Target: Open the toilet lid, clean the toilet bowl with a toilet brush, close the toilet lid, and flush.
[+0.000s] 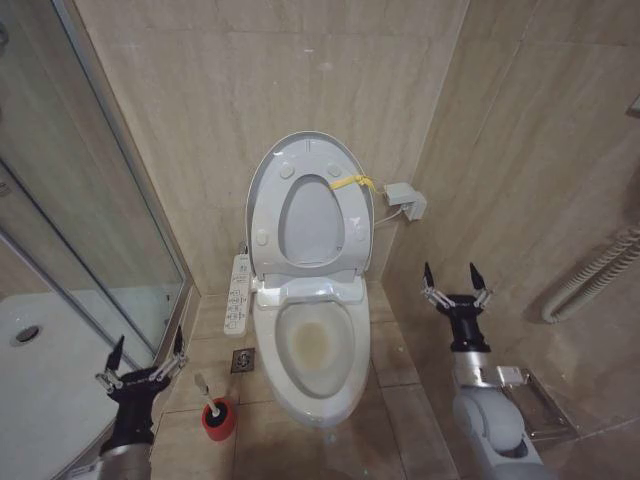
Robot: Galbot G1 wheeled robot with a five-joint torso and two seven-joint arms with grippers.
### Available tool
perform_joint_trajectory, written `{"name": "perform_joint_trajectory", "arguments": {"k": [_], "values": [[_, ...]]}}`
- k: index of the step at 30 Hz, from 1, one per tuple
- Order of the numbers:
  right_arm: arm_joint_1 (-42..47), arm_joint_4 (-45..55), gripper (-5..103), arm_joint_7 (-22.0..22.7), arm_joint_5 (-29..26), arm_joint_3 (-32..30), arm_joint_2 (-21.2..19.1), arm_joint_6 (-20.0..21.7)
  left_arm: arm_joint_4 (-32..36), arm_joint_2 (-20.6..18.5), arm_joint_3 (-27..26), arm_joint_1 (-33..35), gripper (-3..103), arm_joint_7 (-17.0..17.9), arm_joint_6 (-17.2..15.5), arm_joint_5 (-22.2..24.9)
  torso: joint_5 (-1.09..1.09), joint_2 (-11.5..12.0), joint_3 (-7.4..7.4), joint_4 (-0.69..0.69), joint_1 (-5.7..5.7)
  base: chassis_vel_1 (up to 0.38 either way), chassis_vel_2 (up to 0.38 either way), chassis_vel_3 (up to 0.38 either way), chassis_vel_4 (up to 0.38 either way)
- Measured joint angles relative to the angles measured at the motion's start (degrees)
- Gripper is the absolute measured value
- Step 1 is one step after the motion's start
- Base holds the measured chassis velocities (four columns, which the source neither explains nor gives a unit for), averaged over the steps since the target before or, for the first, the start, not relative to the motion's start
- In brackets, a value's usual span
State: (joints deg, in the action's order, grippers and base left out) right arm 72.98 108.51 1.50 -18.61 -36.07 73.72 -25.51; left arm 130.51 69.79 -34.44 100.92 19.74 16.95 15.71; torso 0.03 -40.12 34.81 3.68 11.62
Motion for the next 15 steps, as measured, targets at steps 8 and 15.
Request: {"name": "perform_joint_trajectory", "arguments": {"k": [8,15], "values": [[-5.3,-3.9,100,-0.1,-1.4,1.1,-1.5,1.6,2.6,1.5,-1.5,0.8,100,-1.4,2.2,-0.1,0.0,0.0,0.01,-0.01,0.01,0.0,0.0,0.0,0.0],[-10.1,-7.4,100,0.1,-4.0,2.5,-2.7,3.8,2.7,2.3,-3.3,0.6,100,-1.4,3.3,-0.2,0.0,0.0,0.0,0.01,0.0,-0.008,0.007,0.003,-0.004]]}}
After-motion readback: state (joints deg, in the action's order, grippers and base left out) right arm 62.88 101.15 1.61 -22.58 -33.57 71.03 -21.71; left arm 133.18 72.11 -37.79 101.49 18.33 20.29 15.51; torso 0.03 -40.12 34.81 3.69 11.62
